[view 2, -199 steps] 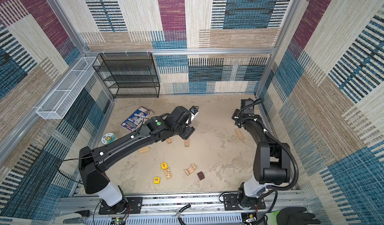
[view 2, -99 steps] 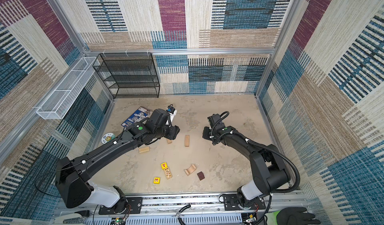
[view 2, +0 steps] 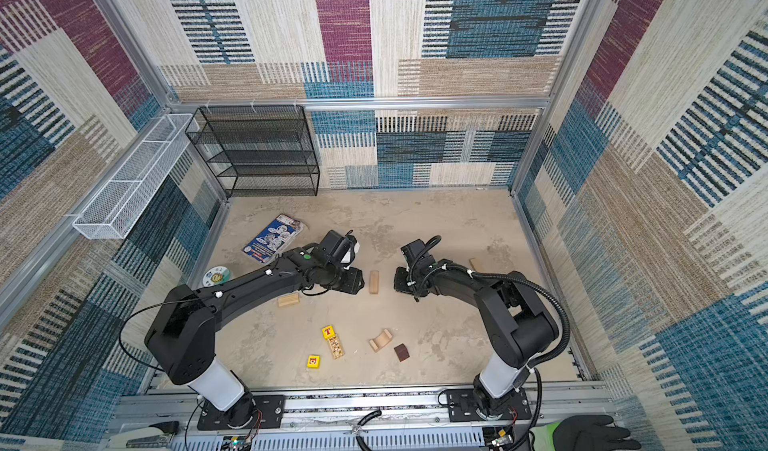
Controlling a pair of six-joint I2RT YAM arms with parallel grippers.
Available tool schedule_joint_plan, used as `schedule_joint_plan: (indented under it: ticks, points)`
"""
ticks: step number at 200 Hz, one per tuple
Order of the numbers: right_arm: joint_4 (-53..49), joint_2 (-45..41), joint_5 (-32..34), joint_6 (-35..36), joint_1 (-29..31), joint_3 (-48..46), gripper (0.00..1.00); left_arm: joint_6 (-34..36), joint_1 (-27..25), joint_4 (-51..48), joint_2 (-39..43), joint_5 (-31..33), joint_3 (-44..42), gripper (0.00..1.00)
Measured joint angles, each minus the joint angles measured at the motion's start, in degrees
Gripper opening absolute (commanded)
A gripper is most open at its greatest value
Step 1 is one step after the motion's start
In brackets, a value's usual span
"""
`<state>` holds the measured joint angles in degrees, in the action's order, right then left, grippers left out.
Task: Build the wood block tower
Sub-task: 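Carry the held bar with the right gripper toward the standing bar, then lower the bar upright beside the standing bar while the left gripper hovers near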
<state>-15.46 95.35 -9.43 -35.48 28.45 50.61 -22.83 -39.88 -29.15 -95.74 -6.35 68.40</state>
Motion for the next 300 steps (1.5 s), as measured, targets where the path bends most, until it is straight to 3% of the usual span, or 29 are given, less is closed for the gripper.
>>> schedule_joint_plan:
  ticks: [94, 129, 137, 148, 173, 190, 217, 300]
  points:
    - [0.2, 2.6, -1.0, 2.5, 0.1, 2.5, 0.53, 0.3, 2.6, -1.3, -4.0, -3.1, 5.1, 0.48]
    - [-3.8, -0.5, -1.0, 5.0, 0.1, 3.8, 0.56, 0.8, 4.5, -3.3, -4.3, -6.2, 8.9, 0.45]
    - [-4.1, -1.7, -1.0, 5.9, 0.1, 4.0, 0.55, 1.1, 4.9, -3.3, -4.4, -6.6, 9.4, 0.44]
    - [-4.4, -2.9, -0.9, 7.2, 0.1, 4.1, 0.41, 1.8, 5.1, -3.5, -4.9, -7.4, 9.8, 0.42]
    - [-4.5, -3.8, -0.7, 10.0, -0.7, 4.0, 0.13, 2.7, 5.4, -3.8, -7.2, -9.4, 9.8, 0.25]
    - [-4.5, -3.9, -0.9, 11.6, -1.9, 3.5, 0.01, 2.9, 5.6, -3.9, -8.7, -10.9, 9.7, 0.15]
    - [-4.5, -3.9, -1.8, 13.2, -4.1, 2.0, 0.00, 3.1, 5.9, -4.3, -10.0, -11.9, 9.1, 0.00]
    - [-4.2, 3.3, -9.0, 16.1, -7.1, 4.5, 0.05, 4.0, 6.3, -5.9, -15.6, -12.6, 12.4, 0.02]
